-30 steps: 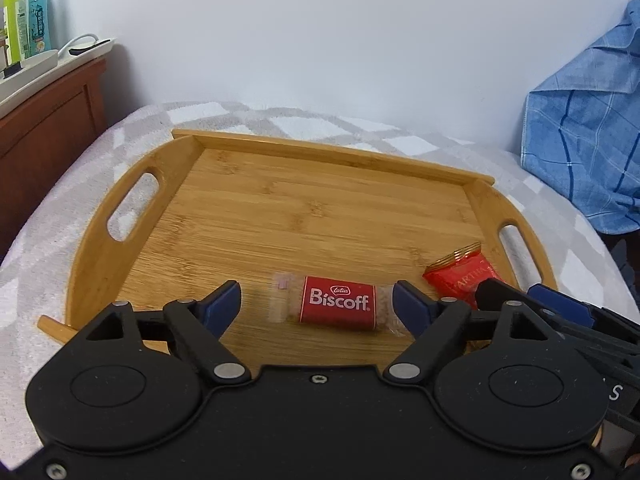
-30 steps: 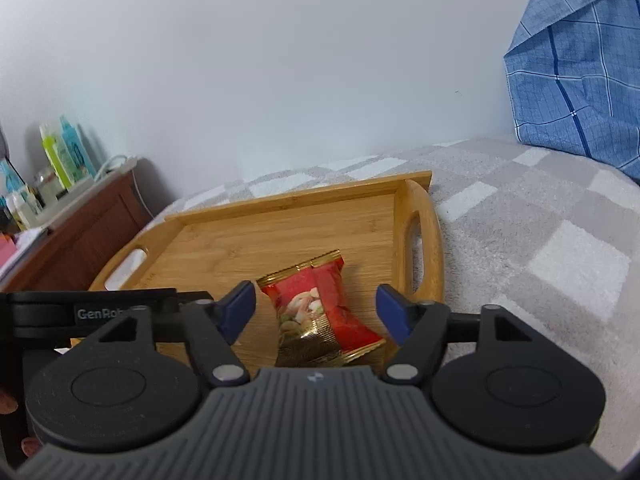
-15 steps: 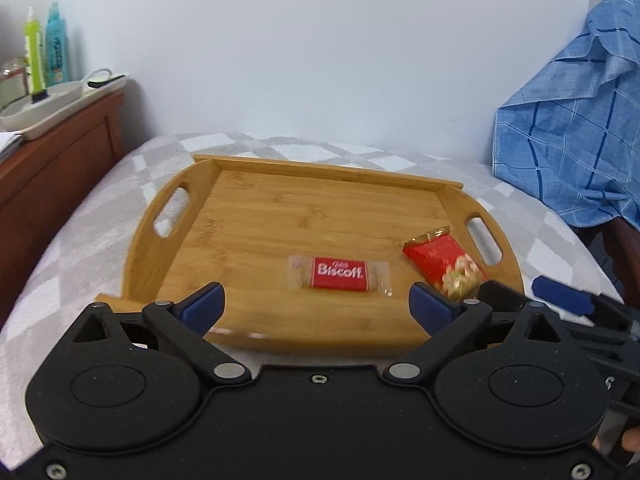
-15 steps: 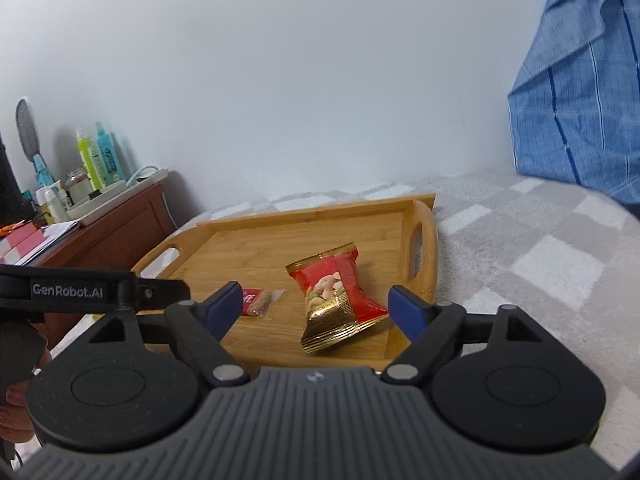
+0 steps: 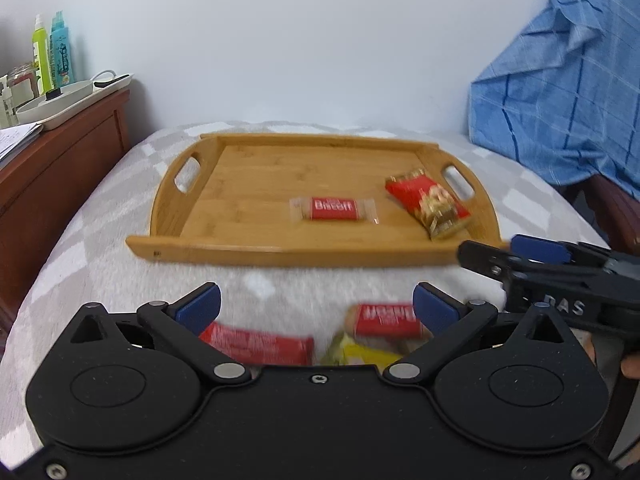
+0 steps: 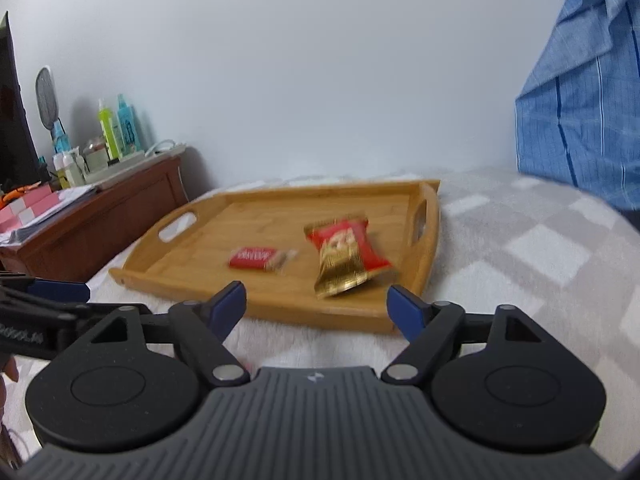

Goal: Organize snacks
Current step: 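Grasp the yellow America snack bag with the left tool while the right tool grasps the brown peanut packet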

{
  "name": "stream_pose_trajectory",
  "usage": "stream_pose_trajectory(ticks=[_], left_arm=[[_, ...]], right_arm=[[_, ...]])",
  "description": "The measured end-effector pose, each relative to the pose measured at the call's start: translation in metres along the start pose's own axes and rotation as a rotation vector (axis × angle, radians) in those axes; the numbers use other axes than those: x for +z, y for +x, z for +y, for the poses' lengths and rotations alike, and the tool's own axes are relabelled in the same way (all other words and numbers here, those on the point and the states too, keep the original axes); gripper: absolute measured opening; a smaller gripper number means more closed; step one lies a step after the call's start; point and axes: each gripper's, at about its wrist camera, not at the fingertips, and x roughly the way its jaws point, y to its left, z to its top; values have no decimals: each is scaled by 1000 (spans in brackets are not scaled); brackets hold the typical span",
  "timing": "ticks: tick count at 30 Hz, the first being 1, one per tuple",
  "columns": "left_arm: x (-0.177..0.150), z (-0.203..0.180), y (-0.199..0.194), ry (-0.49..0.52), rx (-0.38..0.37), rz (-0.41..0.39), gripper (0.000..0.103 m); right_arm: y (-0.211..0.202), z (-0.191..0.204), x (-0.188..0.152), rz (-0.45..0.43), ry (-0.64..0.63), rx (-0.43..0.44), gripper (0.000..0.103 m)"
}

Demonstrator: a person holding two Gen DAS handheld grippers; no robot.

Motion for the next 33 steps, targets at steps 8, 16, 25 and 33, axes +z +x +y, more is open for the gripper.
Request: stream_pose_trajectory(ticks=[8, 16, 25, 33], left_arm=[[-29, -9, -14, 8, -49, 47, 103], [-48, -25, -21, 92, -82, 69, 97], [-56, -31, -9, 83, -76, 103, 86], [-60, -29, -1, 56, -90, 155, 61]], right_arm=[[-7, 7, -18, 60, -24, 21, 70], [-10, 16, -27, 106, -45, 75, 63], [-6, 21, -28, 129, -68, 60, 67], [-2, 23, -31, 151, -77, 70, 80]])
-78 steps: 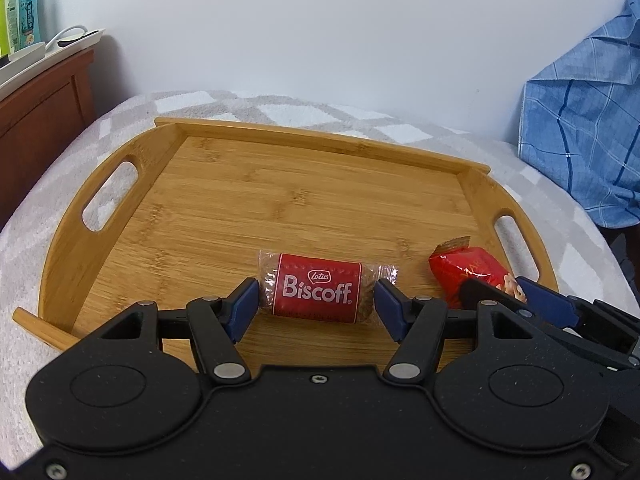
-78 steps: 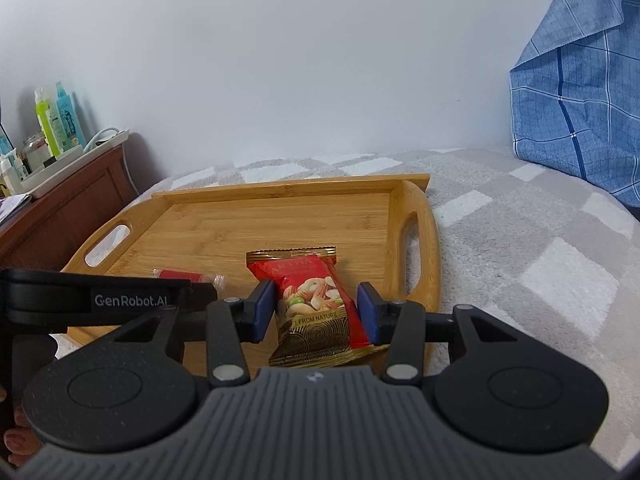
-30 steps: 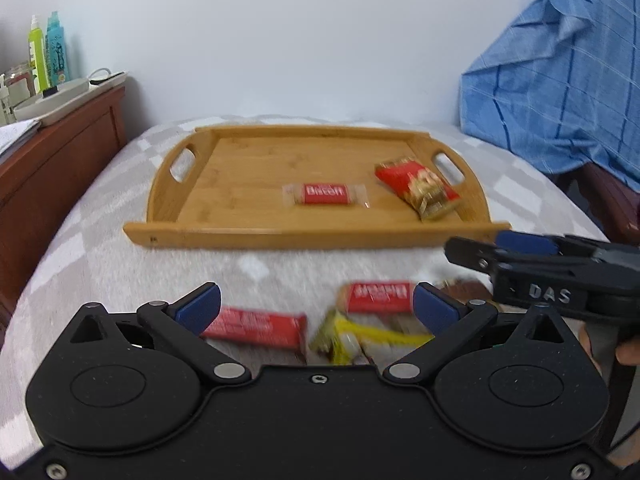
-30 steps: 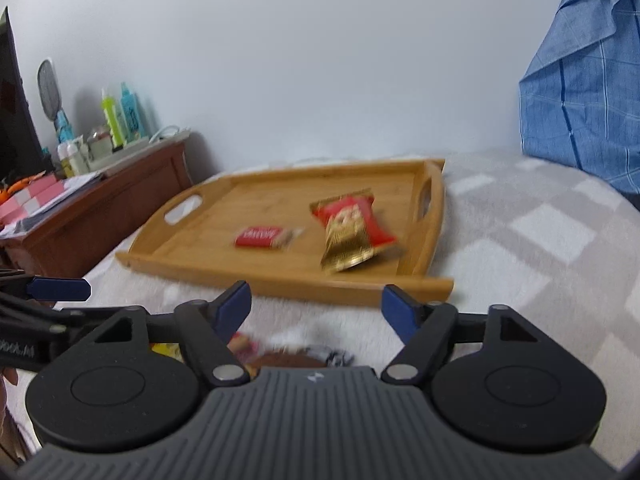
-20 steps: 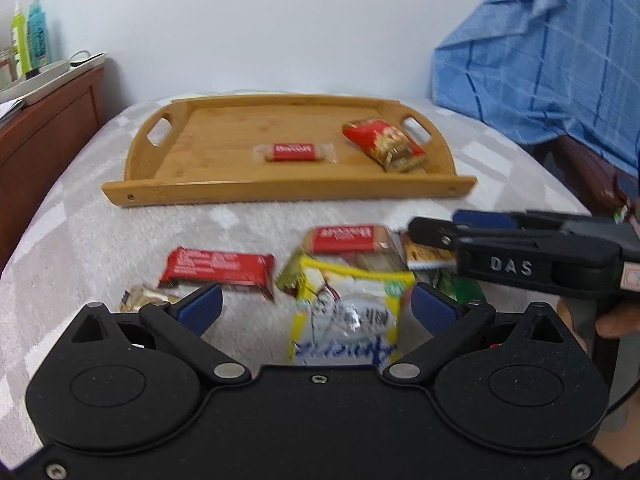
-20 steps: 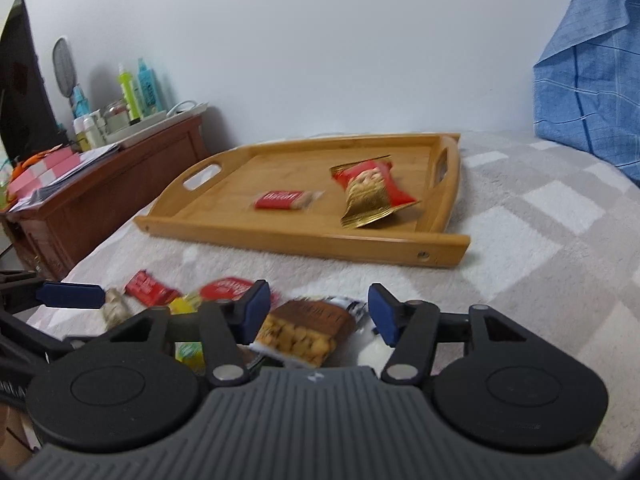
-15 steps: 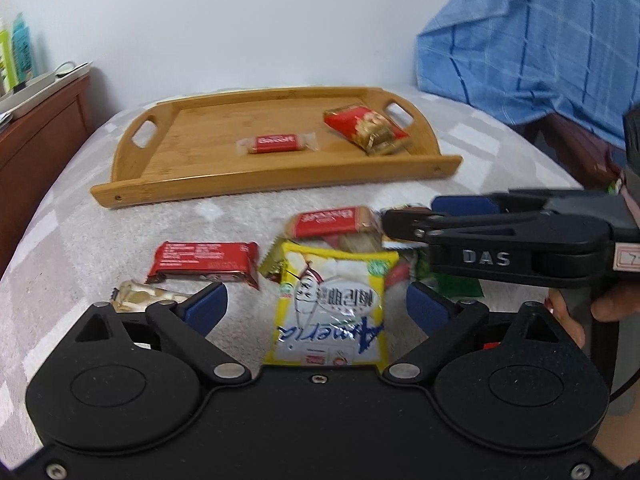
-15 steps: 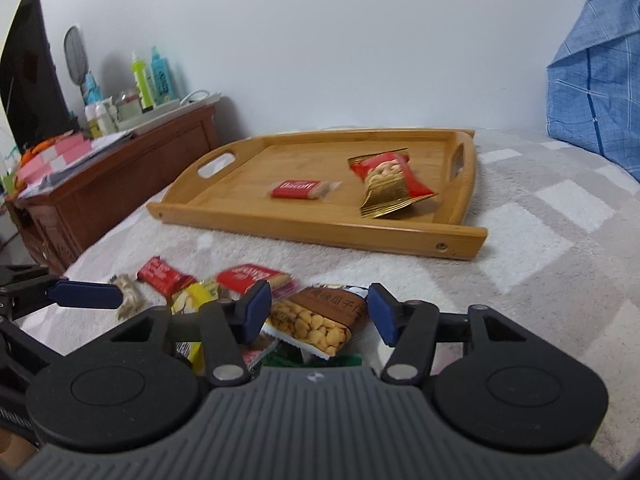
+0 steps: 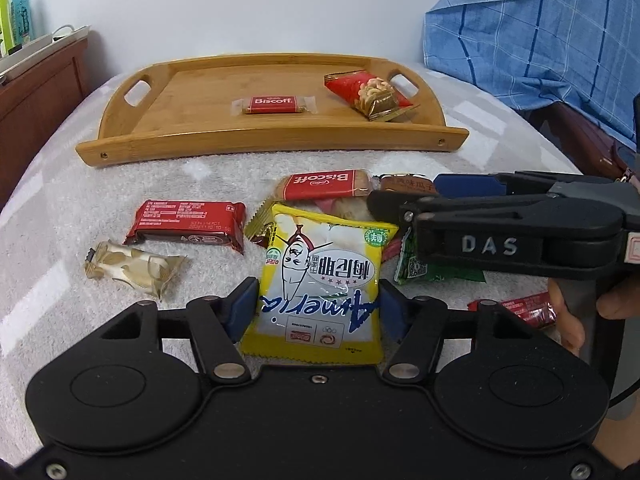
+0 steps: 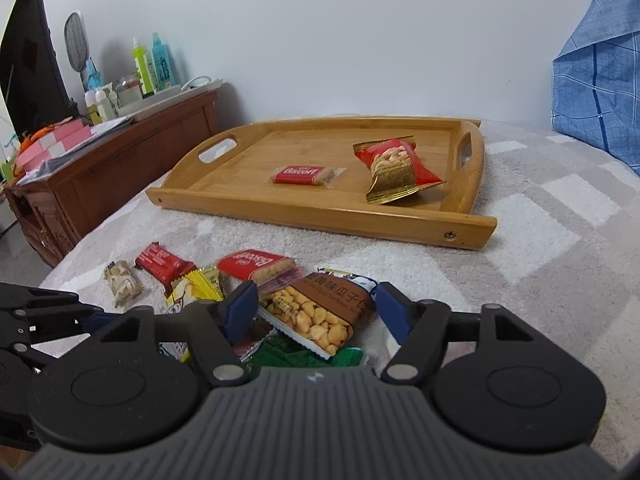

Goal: Organize snacks
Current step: 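Grasp the yellow America snack bag with the left tool while the right tool grasps the brown peanut packet, then carry the yellow bag and peanut packet onto the wooden tray and lower them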

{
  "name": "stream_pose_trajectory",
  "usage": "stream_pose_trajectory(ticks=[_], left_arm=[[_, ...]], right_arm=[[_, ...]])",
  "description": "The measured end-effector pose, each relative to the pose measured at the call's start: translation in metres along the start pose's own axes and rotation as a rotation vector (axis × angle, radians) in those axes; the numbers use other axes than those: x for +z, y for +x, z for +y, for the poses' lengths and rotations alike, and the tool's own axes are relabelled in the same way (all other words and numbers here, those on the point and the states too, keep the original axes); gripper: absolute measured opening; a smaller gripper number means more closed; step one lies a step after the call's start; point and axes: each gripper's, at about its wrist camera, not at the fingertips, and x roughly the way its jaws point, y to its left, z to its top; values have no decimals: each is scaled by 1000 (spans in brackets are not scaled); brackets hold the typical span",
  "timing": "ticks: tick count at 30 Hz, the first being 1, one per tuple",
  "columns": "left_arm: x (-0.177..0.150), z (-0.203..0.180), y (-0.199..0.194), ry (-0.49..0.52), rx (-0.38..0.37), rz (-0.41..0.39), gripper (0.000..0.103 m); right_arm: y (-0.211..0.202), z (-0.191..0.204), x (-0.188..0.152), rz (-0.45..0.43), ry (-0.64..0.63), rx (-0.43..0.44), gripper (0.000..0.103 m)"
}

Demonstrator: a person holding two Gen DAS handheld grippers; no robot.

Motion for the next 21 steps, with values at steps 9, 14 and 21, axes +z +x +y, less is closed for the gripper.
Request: stream_pose_trajectory(ticks=[9, 14, 21], left_arm=[[1, 0, -2, -41, 14, 0, 54], [2, 4, -5, -60, 20, -4, 54], [4, 8, -10, -71, 40, -21, 54]], right_arm=[[6, 7, -2, -11, 5, 5, 72], [3, 1, -1, -21, 39, 13, 65], [11, -5, 5, -26, 53, -26, 82]])
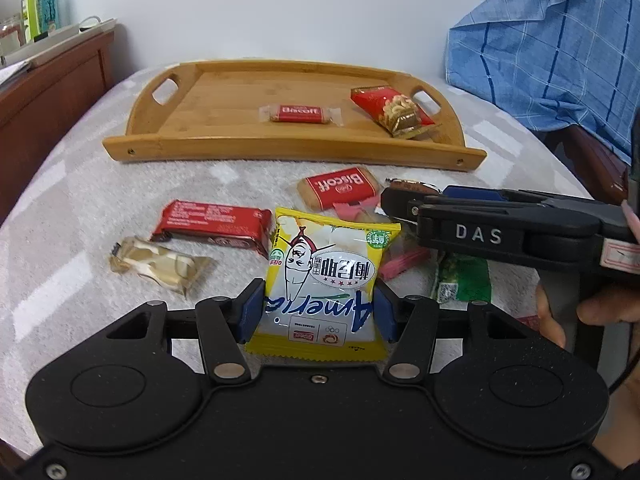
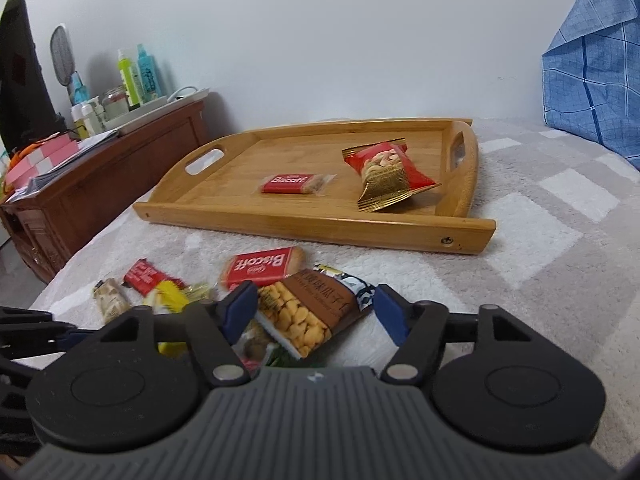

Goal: Organize snacks
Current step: 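Carry the yellow bag and peanut packet onto the wooden tray and lower them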

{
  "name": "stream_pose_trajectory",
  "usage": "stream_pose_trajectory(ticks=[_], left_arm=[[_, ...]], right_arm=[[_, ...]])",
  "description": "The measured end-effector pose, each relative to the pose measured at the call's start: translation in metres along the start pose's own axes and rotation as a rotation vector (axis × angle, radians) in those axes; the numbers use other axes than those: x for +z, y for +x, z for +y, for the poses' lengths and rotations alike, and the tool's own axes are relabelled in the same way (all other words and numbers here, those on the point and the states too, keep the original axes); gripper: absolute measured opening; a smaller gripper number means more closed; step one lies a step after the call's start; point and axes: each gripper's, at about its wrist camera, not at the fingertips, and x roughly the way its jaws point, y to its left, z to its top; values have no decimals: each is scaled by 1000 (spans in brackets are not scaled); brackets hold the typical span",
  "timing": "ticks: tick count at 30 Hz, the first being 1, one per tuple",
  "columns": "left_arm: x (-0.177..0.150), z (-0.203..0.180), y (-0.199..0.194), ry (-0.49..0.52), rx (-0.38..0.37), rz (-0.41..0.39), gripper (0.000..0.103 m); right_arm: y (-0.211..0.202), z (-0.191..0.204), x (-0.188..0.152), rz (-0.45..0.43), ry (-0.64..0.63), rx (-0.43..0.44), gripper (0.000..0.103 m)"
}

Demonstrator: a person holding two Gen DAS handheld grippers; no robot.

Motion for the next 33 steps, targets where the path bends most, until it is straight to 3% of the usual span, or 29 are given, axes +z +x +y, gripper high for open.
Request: stream_pose_trajectory(ticks=[7, 8, 10, 12, 15, 17, 20, 22, 23, 26, 30, 33], left_arm=[[5, 5, -1, -5, 16, -18, 53], [5, 6, -1, -5, 18, -20, 53], [6, 8, -2, -7, 24, -24, 53], [6, 9, -4, -10, 27, -31, 53], [8, 12, -7, -17, 36, -43, 53], [10, 14, -9, -20, 45, -50, 53], [13, 18, -12, -31, 48, -61, 53], [14, 21, -15, -34, 50, -68, 53], [14, 21, -16, -34, 52, -71, 53], [15, 24, -19, -31, 54, -81, 53], [15, 26, -21, -38, 49, -84, 53], [15, 29, -22, -53, 39, -81, 53]], right_arm=[[11, 7, 1, 10, -26, -1, 80], [11, 9, 2, 9, -38, -6, 72], [10, 11, 2, 6, -50, -17, 67], [9, 13, 3, 4, -54, -31, 53], [9, 14, 5, 7, -61, -56, 47], [8, 15, 6, 10, -67, -72, 26], [6, 14, 6, 13, -65, -100, 18], [5, 12, 7, 21, -53, -105, 24], [5, 8, 8, 29, -21, -104, 37], [9, -7, 18, 87, 134, -47, 55], [18, -18, 38, 173, 335, 7, 68], [23, -11, 54, 192, 360, -34, 69]])
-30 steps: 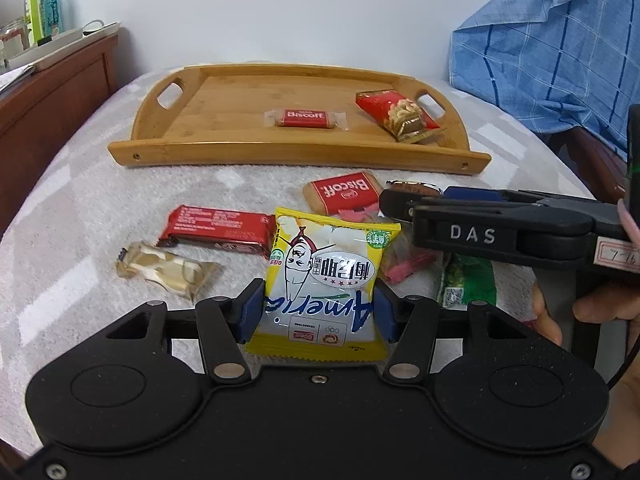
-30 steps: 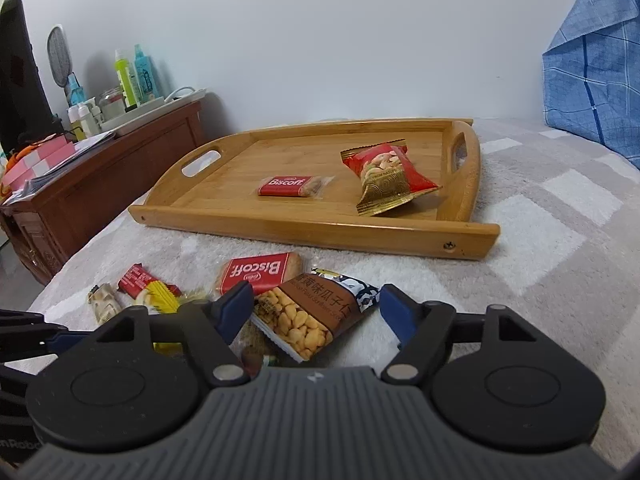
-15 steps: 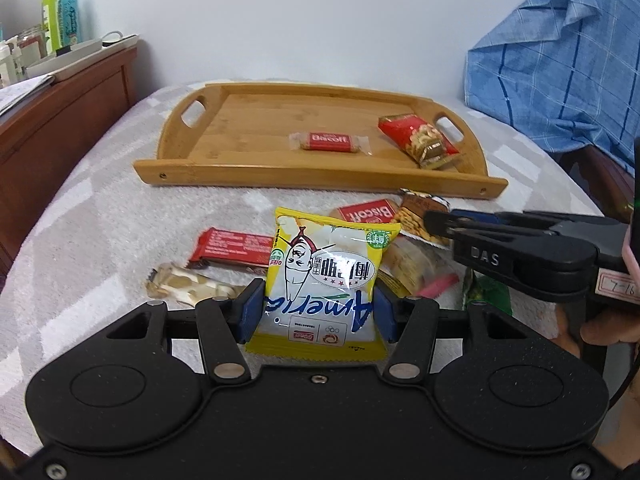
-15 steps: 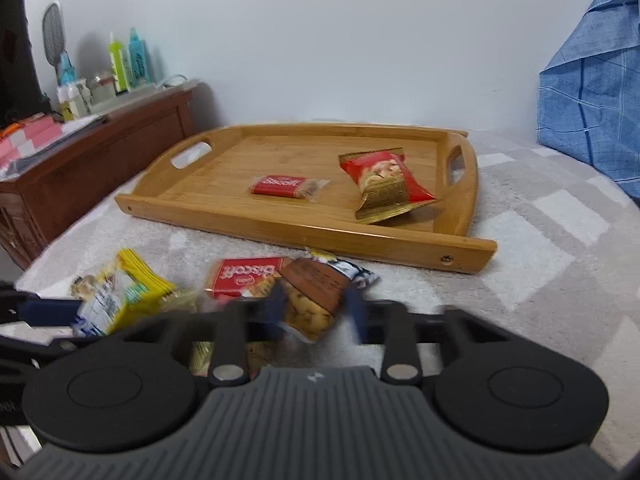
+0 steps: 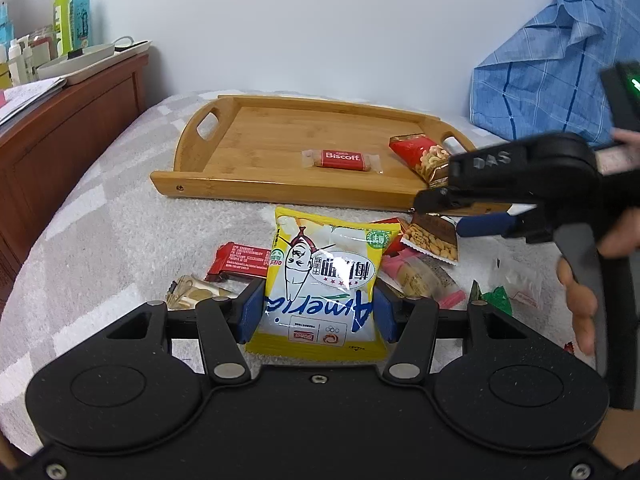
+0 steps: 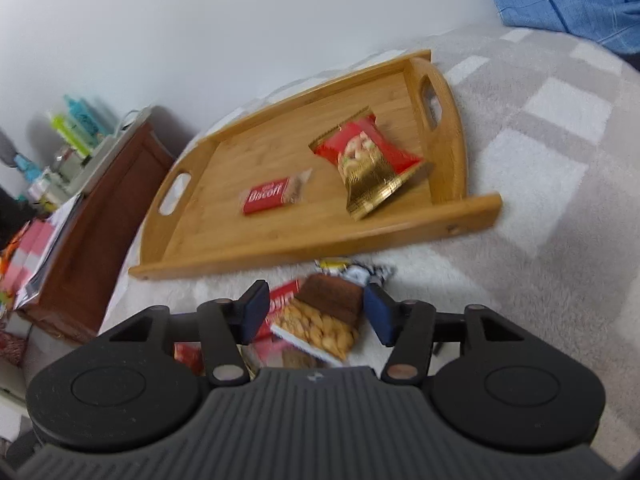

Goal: Organize snacks
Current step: 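Carry the yellow bag and peanut packet onto the wooden tray and lower them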

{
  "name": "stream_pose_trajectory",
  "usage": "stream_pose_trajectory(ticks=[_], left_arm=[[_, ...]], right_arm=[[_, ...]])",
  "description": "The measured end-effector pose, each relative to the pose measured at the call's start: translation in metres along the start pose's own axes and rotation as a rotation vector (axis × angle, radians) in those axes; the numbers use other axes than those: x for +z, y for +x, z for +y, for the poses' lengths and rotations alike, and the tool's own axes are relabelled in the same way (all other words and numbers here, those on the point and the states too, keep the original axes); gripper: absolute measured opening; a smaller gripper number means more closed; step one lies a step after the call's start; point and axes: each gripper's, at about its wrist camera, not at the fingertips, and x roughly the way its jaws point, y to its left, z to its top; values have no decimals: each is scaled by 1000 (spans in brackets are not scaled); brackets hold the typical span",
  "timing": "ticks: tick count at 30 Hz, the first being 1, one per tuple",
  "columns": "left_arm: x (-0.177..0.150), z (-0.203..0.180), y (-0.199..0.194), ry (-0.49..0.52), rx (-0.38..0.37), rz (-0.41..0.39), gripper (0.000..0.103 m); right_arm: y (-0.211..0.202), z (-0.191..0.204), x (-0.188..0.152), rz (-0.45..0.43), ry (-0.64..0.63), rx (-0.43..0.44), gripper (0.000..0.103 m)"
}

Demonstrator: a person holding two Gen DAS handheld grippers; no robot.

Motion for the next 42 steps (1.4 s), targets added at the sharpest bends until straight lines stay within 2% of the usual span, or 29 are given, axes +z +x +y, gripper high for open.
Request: stream_pose_trajectory(ticks=[5, 6, 8, 15, 18, 21, 25, 27, 30, 38, 42], left_arm=[[3, 3, -4, 9, -1, -8, 53], [4, 4, -6, 15, -4, -13, 53], [6, 6, -11, 28, -17, -19, 53], [33, 20, -24, 36, -53, -49, 53], [54, 27, -24, 24, -59, -69, 53], [76, 35, -17, -7, -57, -86, 53], [100, 47, 6, -48, -55, -72, 53], [112, 53, 22, -76, -58, -54, 53], [124, 60, 48, -116, -51, -28, 53], [142, 61, 111, -130, 6, 35, 53], [143, 55, 133, -113, 24, 65, 53]], right_arm=[[25, 18, 1, 46, -56, -152, 71], [28, 19, -1, 42, -56, -164, 59], [26, 21, -2, 25, -65, -185, 48], [-9, 32, 1, -10, -86, -190, 47], [-25, 39, 15, -38, -75, -145, 47], [-28, 45, 34, -94, -118, -98, 48], [-12, 38, 48, -145, -136, 47, 48], [3, 31, 54, -132, -118, 95, 48], [18, 33, 64, -105, -165, 33, 48], [46, 38, 85, -57, -298, 46, 48], [58, 26, 87, -30, -299, 44, 48]])
